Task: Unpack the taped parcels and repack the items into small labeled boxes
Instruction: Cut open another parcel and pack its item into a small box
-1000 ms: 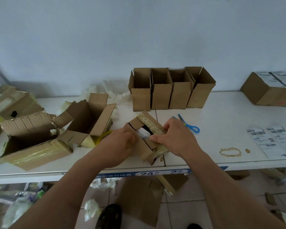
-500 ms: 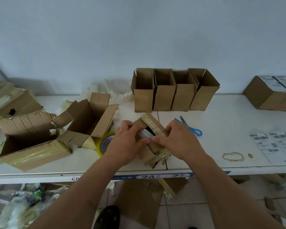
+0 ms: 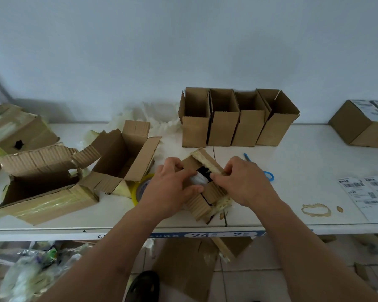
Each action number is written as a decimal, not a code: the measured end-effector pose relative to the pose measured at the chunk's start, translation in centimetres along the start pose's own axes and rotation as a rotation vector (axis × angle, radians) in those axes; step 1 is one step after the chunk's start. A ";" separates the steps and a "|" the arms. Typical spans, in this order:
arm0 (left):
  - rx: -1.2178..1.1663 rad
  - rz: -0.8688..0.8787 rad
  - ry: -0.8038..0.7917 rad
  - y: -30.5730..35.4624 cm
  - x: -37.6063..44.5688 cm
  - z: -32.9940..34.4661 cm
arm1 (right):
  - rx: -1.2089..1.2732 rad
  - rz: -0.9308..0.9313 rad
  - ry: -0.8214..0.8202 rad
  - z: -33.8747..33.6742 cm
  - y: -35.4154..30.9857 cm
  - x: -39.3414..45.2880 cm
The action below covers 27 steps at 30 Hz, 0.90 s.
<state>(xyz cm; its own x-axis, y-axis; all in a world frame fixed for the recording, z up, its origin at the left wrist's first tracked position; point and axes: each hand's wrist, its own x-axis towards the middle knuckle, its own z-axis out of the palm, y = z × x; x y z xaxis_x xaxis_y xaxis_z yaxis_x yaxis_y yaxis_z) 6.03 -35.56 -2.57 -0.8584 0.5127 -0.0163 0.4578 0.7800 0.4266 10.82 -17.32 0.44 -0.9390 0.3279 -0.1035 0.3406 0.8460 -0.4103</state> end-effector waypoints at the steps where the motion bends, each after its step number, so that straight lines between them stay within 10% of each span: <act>1: 0.023 0.007 0.000 0.1 0.0 -0.1 | 0.010 -0.007 0.003 -0.2 0.0 0.1; 12: 0.125 0.044 -0.023 0.4 -0.2 -0.5 | 0.633 0.222 0.069 0.8 3.1 1.3; 18: -0.036 -0.117 -0.037 0.1 0.5 -0.7 | -0.012 0.075 0.225 1.4 2.7 1.0; 27: 0.061 -0.164 -0.102 -0.5 0.9 -0.6 | -0.005 0.193 -0.065 2.1 0.4 0.7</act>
<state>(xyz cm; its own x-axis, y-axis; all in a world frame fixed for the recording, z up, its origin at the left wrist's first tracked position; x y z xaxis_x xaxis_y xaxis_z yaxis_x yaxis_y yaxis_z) 4.94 -35.72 -2.29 -0.8960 0.4085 -0.1742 0.3298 0.8747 0.3551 10.22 -17.66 -1.69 -0.8571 0.4566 -0.2387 0.5150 0.7721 -0.3724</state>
